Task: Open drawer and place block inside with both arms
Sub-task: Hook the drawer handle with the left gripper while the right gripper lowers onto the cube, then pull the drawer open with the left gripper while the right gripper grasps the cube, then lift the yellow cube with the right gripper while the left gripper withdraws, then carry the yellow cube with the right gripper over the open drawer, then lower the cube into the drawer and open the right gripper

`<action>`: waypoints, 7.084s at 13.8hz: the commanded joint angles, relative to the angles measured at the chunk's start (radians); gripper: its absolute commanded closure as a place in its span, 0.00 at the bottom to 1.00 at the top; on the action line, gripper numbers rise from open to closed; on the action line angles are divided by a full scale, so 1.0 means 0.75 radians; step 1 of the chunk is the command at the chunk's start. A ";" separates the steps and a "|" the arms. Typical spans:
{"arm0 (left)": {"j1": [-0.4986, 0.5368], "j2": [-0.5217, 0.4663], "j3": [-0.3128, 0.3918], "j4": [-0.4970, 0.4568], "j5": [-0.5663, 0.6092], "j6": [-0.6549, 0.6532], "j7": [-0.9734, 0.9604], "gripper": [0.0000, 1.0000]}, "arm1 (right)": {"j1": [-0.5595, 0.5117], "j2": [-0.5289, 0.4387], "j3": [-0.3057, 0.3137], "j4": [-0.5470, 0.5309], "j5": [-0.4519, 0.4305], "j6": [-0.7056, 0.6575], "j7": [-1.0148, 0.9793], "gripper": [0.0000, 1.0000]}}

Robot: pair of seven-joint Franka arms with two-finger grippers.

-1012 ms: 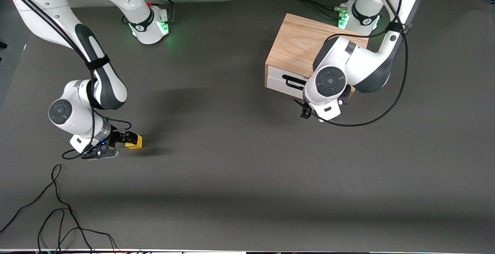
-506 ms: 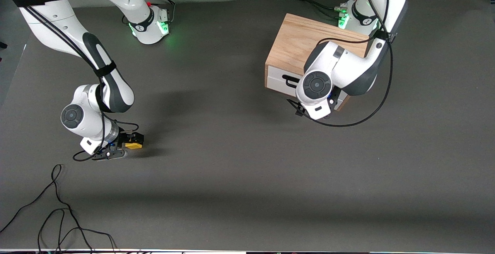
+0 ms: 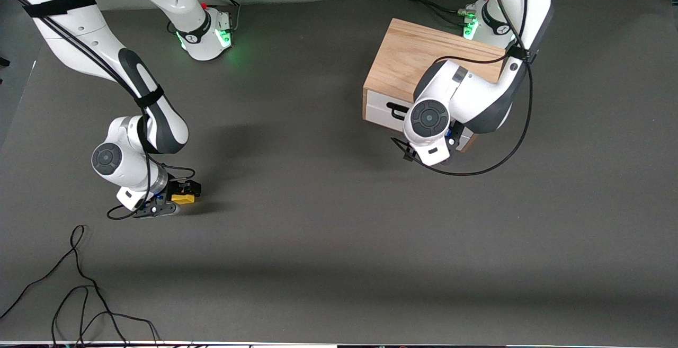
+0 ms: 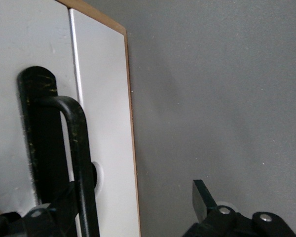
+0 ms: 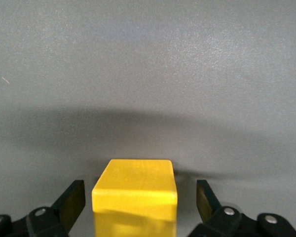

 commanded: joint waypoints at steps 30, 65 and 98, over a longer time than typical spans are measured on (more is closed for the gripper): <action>-0.008 0.391 0.005 0.669 0.234 0.130 -0.011 0.00 | 0.012 -0.138 0.003 0.158 -0.016 -0.316 -0.045 0.76; 0.520 -0.583 0.269 0.211 -0.011 -0.404 2.235 0.00 | 0.967 0.550 0.463 1.469 -0.231 -0.752 1.998 0.76; 0.491 -0.564 0.265 0.250 0.013 -0.481 2.380 0.00 | 0.555 0.013 0.469 1.255 -0.076 -1.059 1.584 0.00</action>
